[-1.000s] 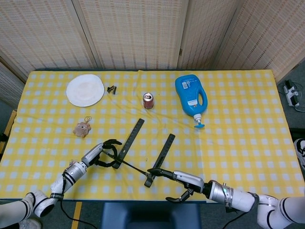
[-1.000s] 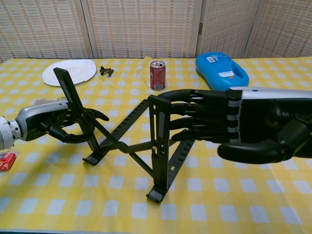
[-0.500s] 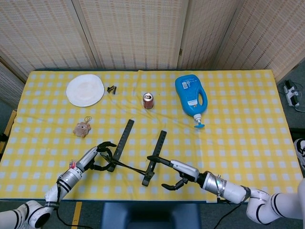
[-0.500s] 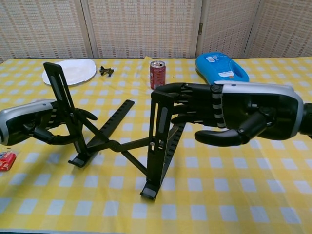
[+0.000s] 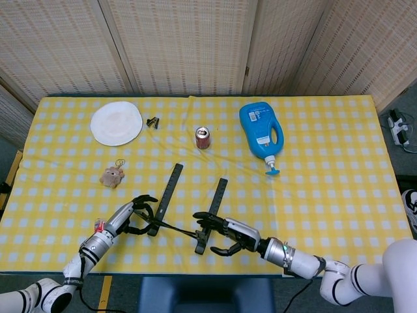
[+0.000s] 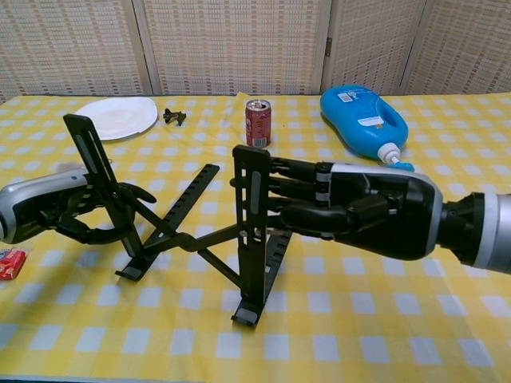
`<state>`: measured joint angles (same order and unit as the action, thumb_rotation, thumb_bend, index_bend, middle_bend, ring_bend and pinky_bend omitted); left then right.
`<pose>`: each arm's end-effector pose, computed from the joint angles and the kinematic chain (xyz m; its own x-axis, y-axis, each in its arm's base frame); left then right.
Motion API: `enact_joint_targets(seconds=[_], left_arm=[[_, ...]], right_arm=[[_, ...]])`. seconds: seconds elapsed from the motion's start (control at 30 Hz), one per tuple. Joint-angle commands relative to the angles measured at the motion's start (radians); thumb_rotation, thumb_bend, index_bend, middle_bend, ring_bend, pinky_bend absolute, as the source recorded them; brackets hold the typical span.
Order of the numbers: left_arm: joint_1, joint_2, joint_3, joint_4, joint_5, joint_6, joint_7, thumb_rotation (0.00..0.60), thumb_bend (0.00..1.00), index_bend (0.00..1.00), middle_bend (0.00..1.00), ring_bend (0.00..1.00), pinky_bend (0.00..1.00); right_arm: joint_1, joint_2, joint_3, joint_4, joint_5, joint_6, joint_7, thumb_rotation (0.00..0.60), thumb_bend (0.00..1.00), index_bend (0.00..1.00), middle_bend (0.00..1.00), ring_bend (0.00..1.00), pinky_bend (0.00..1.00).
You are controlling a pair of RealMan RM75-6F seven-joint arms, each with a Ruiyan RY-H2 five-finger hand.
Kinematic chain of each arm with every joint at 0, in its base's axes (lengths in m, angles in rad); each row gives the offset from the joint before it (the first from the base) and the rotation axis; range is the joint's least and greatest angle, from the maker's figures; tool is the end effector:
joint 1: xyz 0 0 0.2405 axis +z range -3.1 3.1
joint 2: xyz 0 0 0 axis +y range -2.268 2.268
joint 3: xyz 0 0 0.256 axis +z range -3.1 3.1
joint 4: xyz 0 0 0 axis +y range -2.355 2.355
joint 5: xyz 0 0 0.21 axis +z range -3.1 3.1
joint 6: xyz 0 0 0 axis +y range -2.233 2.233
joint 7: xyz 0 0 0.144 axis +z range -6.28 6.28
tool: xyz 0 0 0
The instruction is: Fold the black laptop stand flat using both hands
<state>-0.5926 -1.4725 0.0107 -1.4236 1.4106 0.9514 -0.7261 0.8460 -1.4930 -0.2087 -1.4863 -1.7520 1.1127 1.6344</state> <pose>-0.2227 0.2858 -0.0158 -0.2762 0.5841 0.7633 0.9348 -0.0213 0.3546 -0.1339 -0.2528 -0.0338 -0.5378 -0.8401 0.0712 -0.5657 0.2970 -0.7693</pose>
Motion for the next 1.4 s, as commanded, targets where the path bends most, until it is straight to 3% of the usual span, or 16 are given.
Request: enact_joint_targets(seconds=[0.03,0.57,0.9,1.17,1.3,1.4], left_arm=[[0.005,-0.003,-0.001,0.002,0.001,-0.004,0.0,0.6,0.41,0.6,0.23,0.08,0.0],[0.013,-0.009,-0.017,0.007,0.014,-0.022,0.004,0.6,0.41,0.6,0.23,0.08,0.0],[0.018,-0.002,-0.017,0.0,0.044,-0.011,-0.009,0.6,0.41,0.53,0.23,0.07,0.0],[0.037,0.02,-0.007,-0.017,0.104,0.064,0.032,0.6,0.41,0.24,0.2,0.06,0.0],[0.053,0.026,-0.011,-0.027,0.118,0.113,0.098,0.6,0.41,0.14,0.16,0.03,0.0],[0.063,0.034,-0.013,-0.038,0.128,0.145,0.146,0.6,0.41,0.13,0.14,0.01,0.0]], right_arm=[[-0.009,-0.032,-0.012,0.027,0.028,-0.026,0.087,0.6,0.45,0.0,0.0,0.02,0.0],[-0.004,-0.075,-0.04,0.051,0.031,-0.081,0.278,0.6,0.45,0.0,0.0,0.02,0.0],[-0.012,-0.047,-0.035,0.023,0.012,-0.039,0.248,0.6,0.45,0.0,0.0,0.04,0.0],[-0.062,-0.032,0.006,-0.045,0.057,-0.047,-0.254,0.6,0.45,0.0,0.0,0.0,0.0],[-0.08,-0.053,0.046,-0.086,0.105,-0.059,-0.409,0.6,0.45,0.0,0.0,0.0,0.0],[-0.081,-0.075,0.084,-0.109,0.15,-0.082,-0.456,0.6,0.45,0.0,0.0,0.0,0.0]])
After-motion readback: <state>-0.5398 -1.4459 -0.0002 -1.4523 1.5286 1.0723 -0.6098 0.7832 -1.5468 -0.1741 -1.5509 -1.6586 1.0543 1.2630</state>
